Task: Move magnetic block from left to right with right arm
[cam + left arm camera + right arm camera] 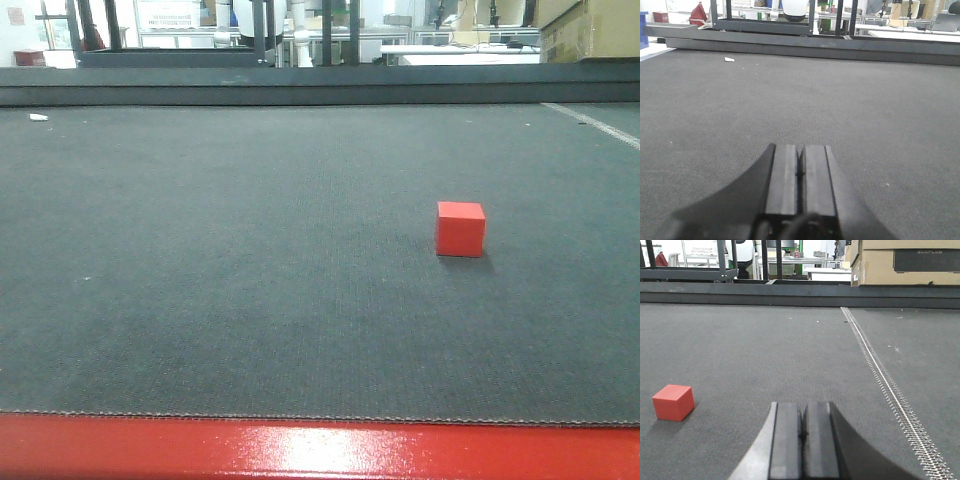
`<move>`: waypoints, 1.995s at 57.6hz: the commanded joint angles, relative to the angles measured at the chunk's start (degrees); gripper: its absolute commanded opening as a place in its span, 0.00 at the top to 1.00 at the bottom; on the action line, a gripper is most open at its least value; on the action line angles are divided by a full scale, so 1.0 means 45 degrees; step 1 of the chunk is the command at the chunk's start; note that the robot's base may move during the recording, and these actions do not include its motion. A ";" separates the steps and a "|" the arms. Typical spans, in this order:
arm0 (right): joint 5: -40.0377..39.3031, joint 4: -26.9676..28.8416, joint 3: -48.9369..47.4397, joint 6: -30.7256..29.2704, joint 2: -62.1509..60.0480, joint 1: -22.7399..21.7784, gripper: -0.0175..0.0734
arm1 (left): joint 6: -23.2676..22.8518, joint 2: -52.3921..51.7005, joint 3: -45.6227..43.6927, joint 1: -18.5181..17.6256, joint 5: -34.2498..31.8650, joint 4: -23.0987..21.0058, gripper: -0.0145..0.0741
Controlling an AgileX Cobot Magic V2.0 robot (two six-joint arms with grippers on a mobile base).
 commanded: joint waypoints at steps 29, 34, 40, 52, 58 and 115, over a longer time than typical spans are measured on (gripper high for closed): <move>-0.1145 0.0018 -0.0008 -0.0038 -0.0253 -0.0012 0.75 | -0.0075 -0.0157 0.0102 0.0021 -0.1059 -0.0059 0.98; -0.1220 0.0018 -0.0008 -0.0038 -0.0253 -0.0011 0.75 | -0.0075 -0.0157 0.0102 0.0021 -0.1059 -0.0059 0.98; -0.1297 0.0018 -0.0008 -0.0038 -0.0253 -0.0011 0.75 | -0.0075 -0.0157 0.0102 0.0021 -0.1059 -0.0059 0.98; -0.1539 0.0018 -0.0443 -0.0012 -0.0225 -0.0011 0.75 | -0.0075 -0.0157 0.0102 0.0021 -0.1059 -0.0059 0.98; -0.0018 0.0018 -0.1872 -0.0012 0.0209 -0.0011 0.75 | -0.0075 -0.0157 0.0102 0.0021 -0.1059 -0.0059 0.98; 0.8597 -0.1420 -1.5725 0.5380 1.7258 0.5542 0.21 | -0.0075 -0.0157 0.0102 0.0021 -0.1059 -0.0059 0.98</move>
